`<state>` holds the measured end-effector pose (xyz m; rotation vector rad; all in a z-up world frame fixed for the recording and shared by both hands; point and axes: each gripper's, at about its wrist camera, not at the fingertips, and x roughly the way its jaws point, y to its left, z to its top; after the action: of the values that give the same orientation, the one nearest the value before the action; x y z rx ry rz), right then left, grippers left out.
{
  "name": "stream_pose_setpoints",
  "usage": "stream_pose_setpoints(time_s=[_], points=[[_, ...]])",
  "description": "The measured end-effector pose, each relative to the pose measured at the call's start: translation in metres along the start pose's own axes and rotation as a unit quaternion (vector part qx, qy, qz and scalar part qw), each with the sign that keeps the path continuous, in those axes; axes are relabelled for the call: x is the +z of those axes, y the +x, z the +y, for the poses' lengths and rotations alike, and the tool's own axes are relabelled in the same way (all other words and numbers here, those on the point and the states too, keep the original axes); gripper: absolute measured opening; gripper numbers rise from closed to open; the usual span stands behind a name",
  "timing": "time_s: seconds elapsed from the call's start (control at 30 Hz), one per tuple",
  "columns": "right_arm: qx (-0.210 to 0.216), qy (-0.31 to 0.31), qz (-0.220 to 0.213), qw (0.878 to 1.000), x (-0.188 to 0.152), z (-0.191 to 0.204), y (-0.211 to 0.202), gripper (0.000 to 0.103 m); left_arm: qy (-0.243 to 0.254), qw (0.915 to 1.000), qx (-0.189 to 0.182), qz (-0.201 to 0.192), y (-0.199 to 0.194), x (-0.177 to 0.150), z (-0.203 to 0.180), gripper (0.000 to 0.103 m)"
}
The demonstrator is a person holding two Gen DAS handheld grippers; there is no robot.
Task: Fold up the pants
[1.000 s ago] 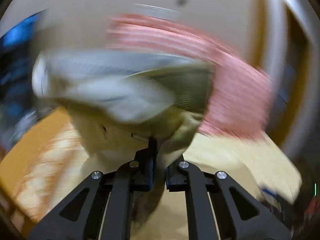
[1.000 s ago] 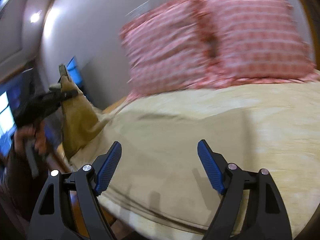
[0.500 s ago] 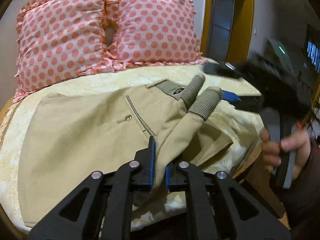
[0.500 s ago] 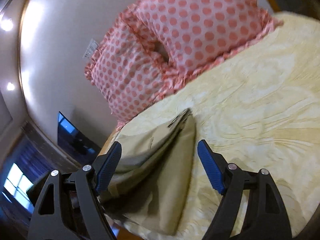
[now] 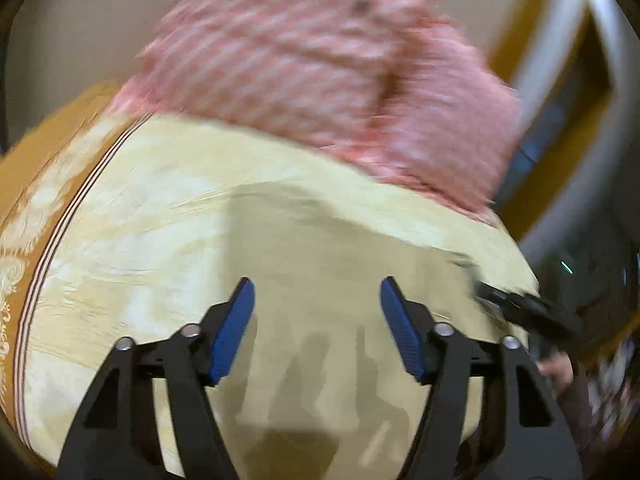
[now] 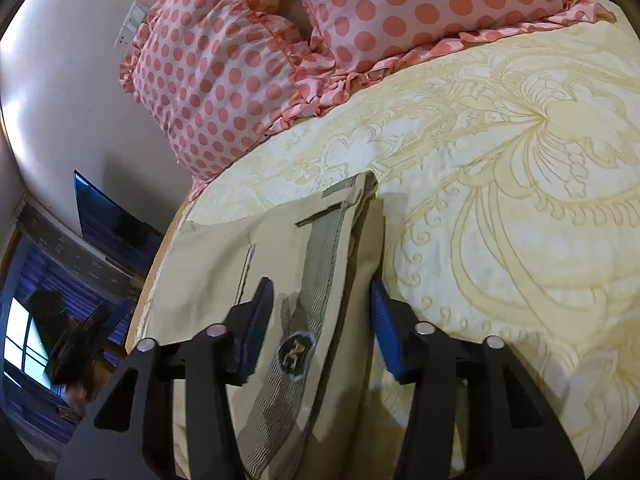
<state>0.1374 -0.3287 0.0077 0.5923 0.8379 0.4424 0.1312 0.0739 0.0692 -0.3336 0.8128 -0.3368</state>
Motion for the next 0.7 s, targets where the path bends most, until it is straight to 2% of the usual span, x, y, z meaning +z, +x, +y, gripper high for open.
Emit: stream_pose_setpoints(time_s=[0.07, 0.13, 0.23, 0.27, 0.3, 0.33, 0.37, 0.4, 0.47, 0.57, 0.63, 0.7], points=[[-0.001, 0.006, 0.001, 1.0, 0.004, -0.002, 0.002, 0.048, -0.028, 0.9985, -0.012, 0.047, 0.025, 0.012, 0.024, 0.054], [0.0, 0.009, 0.002, 1.0, 0.009, -0.003, 0.004, 0.048, -0.041, 0.9951, -0.039, 0.082, 0.044, 0.017, 0.03, 0.054], [0.007, -0.003, 0.008, 1.0, 0.016, -0.003, 0.011, 0.048, -0.044, 0.9927, -0.045, 0.103, 0.065, 0.026, 0.033, 0.059], [0.017, -0.007, 0.017, 1.0, 0.016, -0.003, 0.014, 0.04, -0.05, 0.9918, -0.055, 0.105, 0.066, 0.026, 0.036, 0.059], [0.022, -0.007, 0.02, 1.0, 0.016, -0.005, 0.014, 0.026, -0.06, 0.9901, -0.068, 0.107, 0.069, 0.028, 0.038, 0.058], [0.039, -0.003, 0.023, 0.999, 0.016, -0.009, 0.013, 0.024, -0.069, 0.9886, -0.076, 0.11, 0.073, 0.03, 0.041, 0.051], [0.059, 0.005, 0.025, 0.998, 0.016, -0.013, 0.012, 0.017, -0.075, 0.9871, -0.078, 0.118, 0.076, 0.031, 0.043, 0.032], [0.072, 0.014, 0.026, 0.997, 0.017, -0.016, 0.012, 0.016, -0.078, 0.9857, -0.082, 0.125, 0.079, 0.03, 0.045, 0.027], [0.087, 0.024, 0.028, 0.996, 0.019, -0.018, 0.012, 0.014, -0.08, 0.9847, -0.089, 0.126, 0.079, 0.031, 0.045, 0.02], [0.097, 0.021, 0.023, 0.995, 0.033, -0.01, 0.012, 0.013, -0.077, 0.9868, -0.086, 0.114, 0.075, 0.042, 0.037, 0.016], [0.104, 0.013, 0.014, 0.994, 0.051, -0.004, 0.012, 0.013, -0.053, 0.9903, -0.079, 0.101, 0.079, 0.061, 0.024, 0.015], [0.092, -0.007, -0.009, 0.996, 0.076, 0.002, 0.015, 0.013, -0.042, 0.9932, -0.07, 0.083, 0.088, 0.081, 0.016, 0.015]])
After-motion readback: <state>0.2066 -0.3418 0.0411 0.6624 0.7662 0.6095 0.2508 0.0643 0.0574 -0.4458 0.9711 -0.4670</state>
